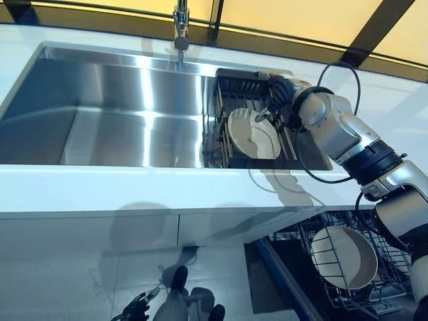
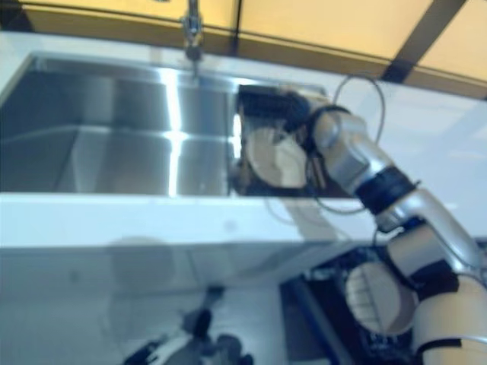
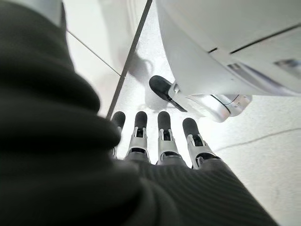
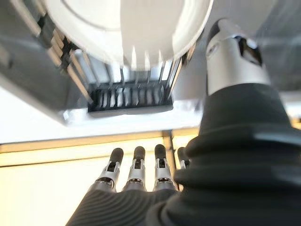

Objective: Take plates into dishwasher

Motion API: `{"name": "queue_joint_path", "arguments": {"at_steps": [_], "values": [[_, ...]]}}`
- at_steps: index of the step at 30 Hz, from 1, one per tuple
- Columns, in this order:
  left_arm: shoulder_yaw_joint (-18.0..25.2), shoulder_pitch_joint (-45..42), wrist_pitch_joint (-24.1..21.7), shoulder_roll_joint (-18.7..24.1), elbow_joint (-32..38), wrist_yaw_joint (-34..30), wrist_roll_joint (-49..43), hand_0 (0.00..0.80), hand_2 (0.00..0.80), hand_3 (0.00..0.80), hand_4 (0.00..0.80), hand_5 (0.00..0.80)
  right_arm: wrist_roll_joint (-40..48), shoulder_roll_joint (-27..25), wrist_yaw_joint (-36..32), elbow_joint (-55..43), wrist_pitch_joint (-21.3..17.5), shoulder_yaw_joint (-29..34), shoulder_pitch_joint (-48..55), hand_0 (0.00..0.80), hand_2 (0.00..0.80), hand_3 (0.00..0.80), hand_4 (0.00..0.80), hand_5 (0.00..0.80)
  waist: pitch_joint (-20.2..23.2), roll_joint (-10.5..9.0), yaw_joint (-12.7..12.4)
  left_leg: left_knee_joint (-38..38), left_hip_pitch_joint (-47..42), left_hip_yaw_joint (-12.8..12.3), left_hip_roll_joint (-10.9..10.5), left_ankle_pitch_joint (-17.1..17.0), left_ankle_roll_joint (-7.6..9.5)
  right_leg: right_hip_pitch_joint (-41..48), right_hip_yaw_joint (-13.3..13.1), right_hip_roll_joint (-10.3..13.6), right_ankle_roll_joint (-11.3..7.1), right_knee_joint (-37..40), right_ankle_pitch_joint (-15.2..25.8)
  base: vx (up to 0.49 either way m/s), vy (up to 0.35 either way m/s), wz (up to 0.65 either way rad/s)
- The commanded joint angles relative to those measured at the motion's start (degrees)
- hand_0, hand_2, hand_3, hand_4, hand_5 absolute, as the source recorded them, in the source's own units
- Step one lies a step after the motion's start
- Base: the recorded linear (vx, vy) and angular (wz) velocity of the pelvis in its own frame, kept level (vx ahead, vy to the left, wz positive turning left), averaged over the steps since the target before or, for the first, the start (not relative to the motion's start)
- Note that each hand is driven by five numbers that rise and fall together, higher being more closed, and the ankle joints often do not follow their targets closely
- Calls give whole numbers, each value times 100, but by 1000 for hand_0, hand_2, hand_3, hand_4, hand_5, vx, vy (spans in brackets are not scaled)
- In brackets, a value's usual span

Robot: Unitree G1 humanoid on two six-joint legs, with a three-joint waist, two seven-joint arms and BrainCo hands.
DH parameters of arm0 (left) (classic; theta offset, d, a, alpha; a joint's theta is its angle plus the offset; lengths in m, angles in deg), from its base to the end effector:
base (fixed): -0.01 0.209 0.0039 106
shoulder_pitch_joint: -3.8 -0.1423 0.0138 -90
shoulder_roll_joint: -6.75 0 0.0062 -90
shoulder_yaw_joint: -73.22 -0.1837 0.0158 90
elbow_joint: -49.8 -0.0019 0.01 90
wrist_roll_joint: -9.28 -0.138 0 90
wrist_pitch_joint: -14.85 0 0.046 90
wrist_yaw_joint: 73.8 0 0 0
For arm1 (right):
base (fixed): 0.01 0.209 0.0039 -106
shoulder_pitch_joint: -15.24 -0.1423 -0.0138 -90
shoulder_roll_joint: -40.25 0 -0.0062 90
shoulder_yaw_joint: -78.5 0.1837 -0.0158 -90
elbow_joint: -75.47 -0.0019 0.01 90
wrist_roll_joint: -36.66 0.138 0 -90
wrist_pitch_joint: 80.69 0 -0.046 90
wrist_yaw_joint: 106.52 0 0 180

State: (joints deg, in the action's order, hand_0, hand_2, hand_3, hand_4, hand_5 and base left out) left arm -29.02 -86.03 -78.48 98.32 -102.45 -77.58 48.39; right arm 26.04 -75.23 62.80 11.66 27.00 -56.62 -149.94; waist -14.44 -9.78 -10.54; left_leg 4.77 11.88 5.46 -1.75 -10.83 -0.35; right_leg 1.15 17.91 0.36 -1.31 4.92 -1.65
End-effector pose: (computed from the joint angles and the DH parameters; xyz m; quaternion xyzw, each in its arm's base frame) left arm 0.0981 0.2364 -0.1017 -0.1156 0.4661 0.1376 0.8663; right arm 0.3432 -0.1492 0.2898 -0.6250 -0.1183 0.0712 0.7684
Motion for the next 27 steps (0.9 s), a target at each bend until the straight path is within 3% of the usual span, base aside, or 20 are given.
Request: {"name": "queue_joint_path", "arguments": {"at_steps": [1, 6, 17, 27], "values": [[-79, 169, -118, 98, 65, -35, 168, 0, 0, 0, 0, 0, -205, -431, 88, 59, -481, -548, -1017, 0, 0, 0, 0, 0, -191, -134, -194, 23, -582, -190, -235, 962, 291, -330, 179, 82, -86, 8, 369, -10, -5, 13], [-75, 106, -134, 177, 231, -126, 192, 0, 0, 0, 0, 0, -423, -705, 44, 153, -967, -1000, -1271, 0, 0, 0, 0, 0, -328, -127, -255, 23, -402, -82, -257, 903, 275, -473, 248, 85, -91, 8, 386, 8, -13, 13], [-186, 144, -141, 253, 327, -217, 310, 0, 0, 0, 0, 0, -878, -994, 164, 451, -986, -1486, -1717, 0, 0, 0, 0, 0, -415, -24, -221, 23, -266, -123, -279, 871, 266, -616, 270, 126, -139, 8, 424, 7, 0, 4], [-181, 94, -123, 287, 394, -317, 426, 0, 0, 0, 0, 0, -1133, -1159, -466, 616, -1153, -1896, -1938, 0, 0, 0, 0, 0, -473, -4, -197, 23, -256, -162, -265, 869, 259, -641, 254, 131, -139, 8, 436, 0, 0, 0]]}}
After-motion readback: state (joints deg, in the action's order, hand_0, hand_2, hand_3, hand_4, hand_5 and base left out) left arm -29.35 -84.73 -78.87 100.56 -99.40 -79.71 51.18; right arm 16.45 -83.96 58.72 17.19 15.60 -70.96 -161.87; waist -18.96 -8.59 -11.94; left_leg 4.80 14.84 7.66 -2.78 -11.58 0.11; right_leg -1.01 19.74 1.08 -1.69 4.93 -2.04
